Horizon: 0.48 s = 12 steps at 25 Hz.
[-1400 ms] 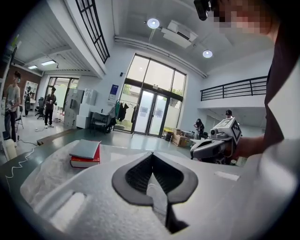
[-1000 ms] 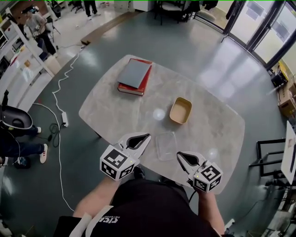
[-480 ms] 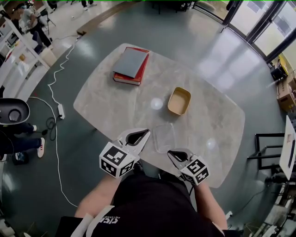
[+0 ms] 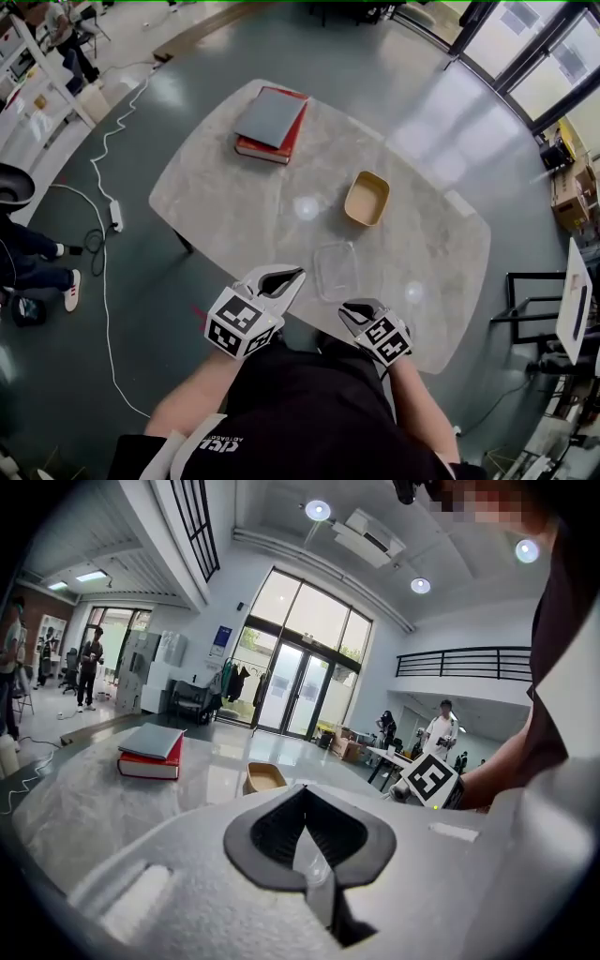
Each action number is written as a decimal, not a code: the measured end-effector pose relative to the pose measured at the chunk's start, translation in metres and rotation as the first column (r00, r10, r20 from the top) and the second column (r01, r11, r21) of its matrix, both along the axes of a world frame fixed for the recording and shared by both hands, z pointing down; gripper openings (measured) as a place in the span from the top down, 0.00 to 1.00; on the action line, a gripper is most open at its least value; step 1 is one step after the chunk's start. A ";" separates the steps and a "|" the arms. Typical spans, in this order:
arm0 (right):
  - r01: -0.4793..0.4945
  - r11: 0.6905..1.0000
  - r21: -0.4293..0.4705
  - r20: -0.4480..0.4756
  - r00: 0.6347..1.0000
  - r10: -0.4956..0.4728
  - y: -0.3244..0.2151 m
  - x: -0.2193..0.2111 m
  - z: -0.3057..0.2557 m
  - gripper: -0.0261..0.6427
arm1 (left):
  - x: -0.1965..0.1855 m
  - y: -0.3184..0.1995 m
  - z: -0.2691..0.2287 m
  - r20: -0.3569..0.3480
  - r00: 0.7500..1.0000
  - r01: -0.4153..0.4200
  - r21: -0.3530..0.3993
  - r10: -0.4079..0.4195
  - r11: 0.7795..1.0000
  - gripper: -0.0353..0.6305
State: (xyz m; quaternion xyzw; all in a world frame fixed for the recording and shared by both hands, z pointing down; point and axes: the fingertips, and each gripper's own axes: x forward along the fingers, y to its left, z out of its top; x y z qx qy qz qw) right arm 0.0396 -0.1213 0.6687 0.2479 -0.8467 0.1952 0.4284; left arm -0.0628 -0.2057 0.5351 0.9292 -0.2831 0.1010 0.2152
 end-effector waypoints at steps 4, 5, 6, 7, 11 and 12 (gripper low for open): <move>0.027 1.000 0.004 -0.056 0.998 -0.027 0.003 0.006 0.010 0.87 | -0.001 0.007 0.001 0.006 1.000 -0.019 0.007 0.019 1.000 0.94; 0.037 0.999 0.003 -0.074 0.997 -0.037 0.001 0.010 0.016 0.86 | 0.001 0.007 0.001 0.008 1.000 -0.022 0.013 0.022 1.000 0.94; 0.048 0.999 -0.001 -0.095 0.994 -0.048 0.001 0.013 0.024 0.86 | 0.002 0.007 0.000 0.011 1.000 -0.023 0.017 0.023 1.000 0.94; 0.059 0.998 -0.008 -0.115 0.991 -0.060 0.001 0.014 0.031 0.85 | 0.001 0.008 -0.001 0.012 1.000 -0.021 0.019 0.021 1.000 0.94; 0.142 0.989 -0.043 -0.184 0.972 -0.147 0.000 0.009 0.053 0.81 | -0.001 0.012 -0.003 0.004 1.000 -0.007 0.013 0.006 1.000 0.94; 0.173 0.984 -0.051 -0.204 0.962 -0.180 0.000 0.008 0.059 0.80 | -0.001 0.013 -0.002 0.003 1.000 -0.005 0.009 0.005 1.000 0.94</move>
